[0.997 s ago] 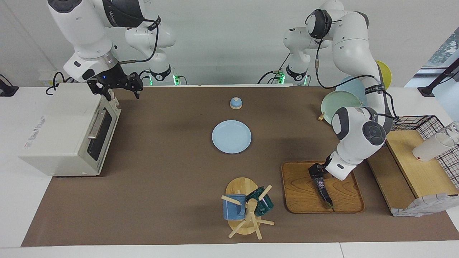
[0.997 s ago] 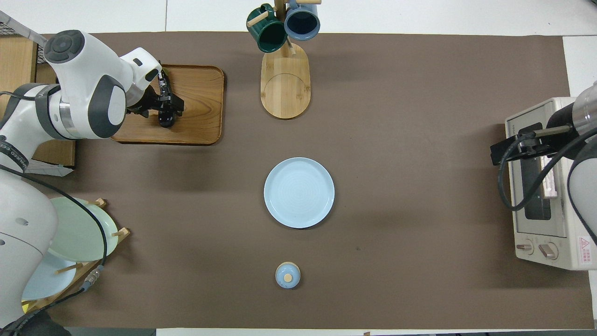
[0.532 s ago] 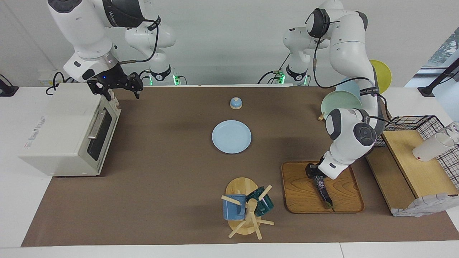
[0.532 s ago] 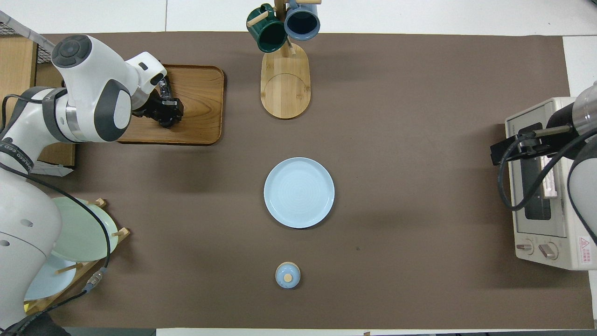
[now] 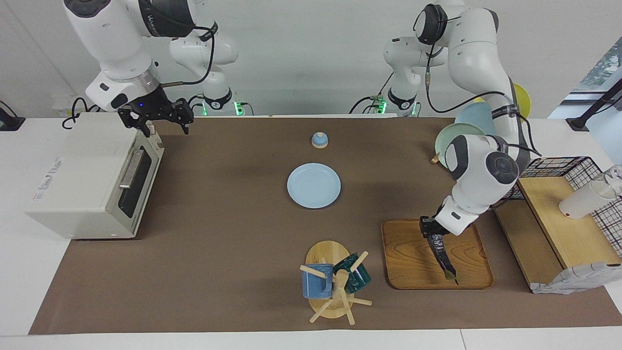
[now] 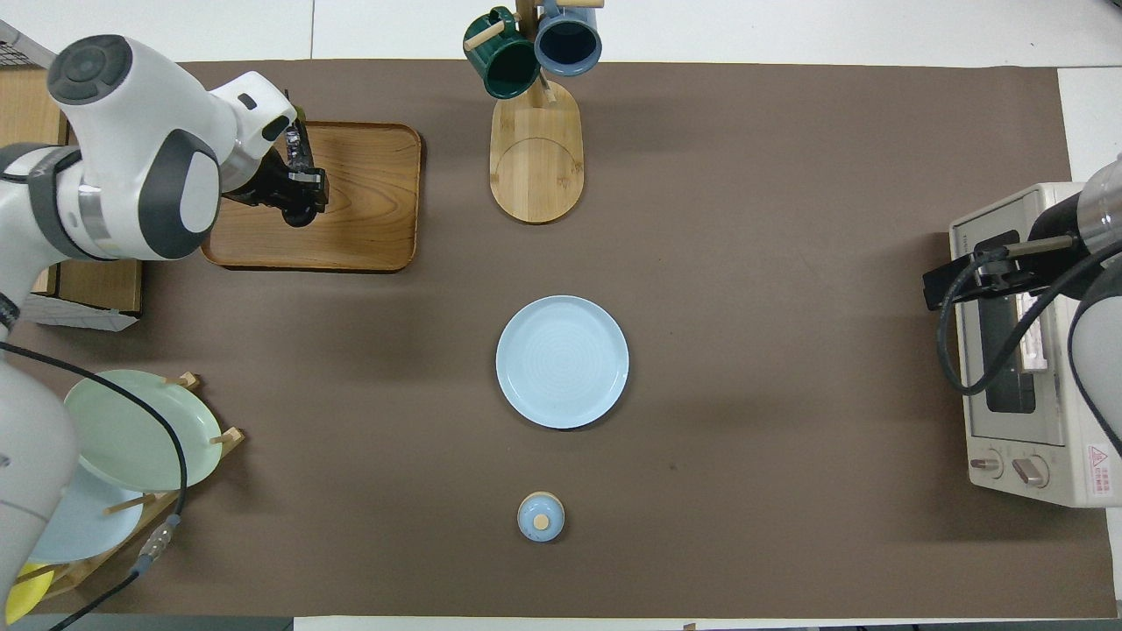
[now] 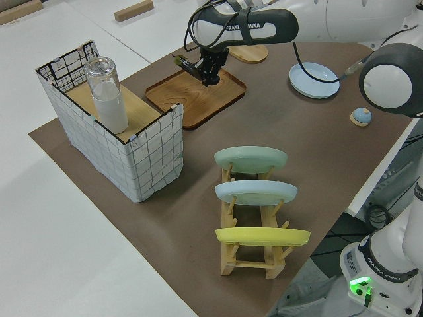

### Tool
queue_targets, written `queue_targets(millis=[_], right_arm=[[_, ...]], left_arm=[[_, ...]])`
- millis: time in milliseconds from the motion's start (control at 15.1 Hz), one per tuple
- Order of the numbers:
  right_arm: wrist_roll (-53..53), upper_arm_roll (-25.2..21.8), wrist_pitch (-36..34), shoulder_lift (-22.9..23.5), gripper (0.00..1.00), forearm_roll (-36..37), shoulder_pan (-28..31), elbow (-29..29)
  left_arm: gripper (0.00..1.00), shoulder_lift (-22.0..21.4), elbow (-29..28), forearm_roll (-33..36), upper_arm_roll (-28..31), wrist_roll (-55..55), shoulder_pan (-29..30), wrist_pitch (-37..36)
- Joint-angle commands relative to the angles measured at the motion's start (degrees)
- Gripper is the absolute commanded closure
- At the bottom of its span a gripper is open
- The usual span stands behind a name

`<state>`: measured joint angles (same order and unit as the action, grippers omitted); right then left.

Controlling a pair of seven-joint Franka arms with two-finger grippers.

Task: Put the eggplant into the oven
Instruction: 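Grasp the eggplant with the left gripper and lift it, then carry the eggplant with the left gripper over the blue plate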

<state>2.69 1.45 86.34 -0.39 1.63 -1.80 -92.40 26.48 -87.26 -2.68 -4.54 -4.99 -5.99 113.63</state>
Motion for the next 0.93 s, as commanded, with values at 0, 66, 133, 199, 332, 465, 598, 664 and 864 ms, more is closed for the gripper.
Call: queue_targets(millis=[0,66,133,199,332,465,598,664,864], right_arm=[[0.21,0.13,1.02,-0.84,0.0,-1.28,0.75,-1.64],[0.04,0.13,1.98,-1.27,0.05,-1.28,0.75,-2.6],[0.3,0.13,4.69,-1.63,0.37,-1.28,0.75,-3.83],[0.56,0.05,6.63,-2.41,0.52,-1.28,1.09,-6.11],[4.58,0.05,12.42,-4.7,0.79,-1.28,2.94,-11.99],[9.68,0.04,16.83,-5.93,1.0,-1.2,4.69,-15.96],[9.79,-0.13,18.68,-6.64,1.0,-0.58,5.31,-17.81],[9.79,-0.13,19.3,-6.73,1.0,-0.41,6.8,-18.34],[9.7,-0.22,20.79,-6.73,1.0,0.12,9.7,-20.01]], left_arm=[[1.0,-9.23,-3.0,-1.35,0.24,-4.75,-2.0,-8.74],[1.0,-11.95,-4.66,-2.23,0.15,-7.46,-3.83,-10.42],[1.0,-14.15,-6.85,-2.5,0.15,-10.45,-5.59,-10.18],[1.0,-16.52,-9.31,-2.85,0.15,-13.26,-7.52,-9.57],[1.0,-19.26,-12.84,-4.43,0.15,-17.66,-12.18,-8.86],[1.0,-21.1,-16.78,-4.7,0.15,-22.41,-18.41,-5.81],[1.0,-22.95,-22.23,-4.78,0.06,-26.81,-23.08,2.09],[1.0,-22.61,-24.17,-4.79,0.06,-28.91,-25.54,5.78],[1.0,-19.62,-28.39,-4.79,0.15,-34.55,-31.88,16.16]])
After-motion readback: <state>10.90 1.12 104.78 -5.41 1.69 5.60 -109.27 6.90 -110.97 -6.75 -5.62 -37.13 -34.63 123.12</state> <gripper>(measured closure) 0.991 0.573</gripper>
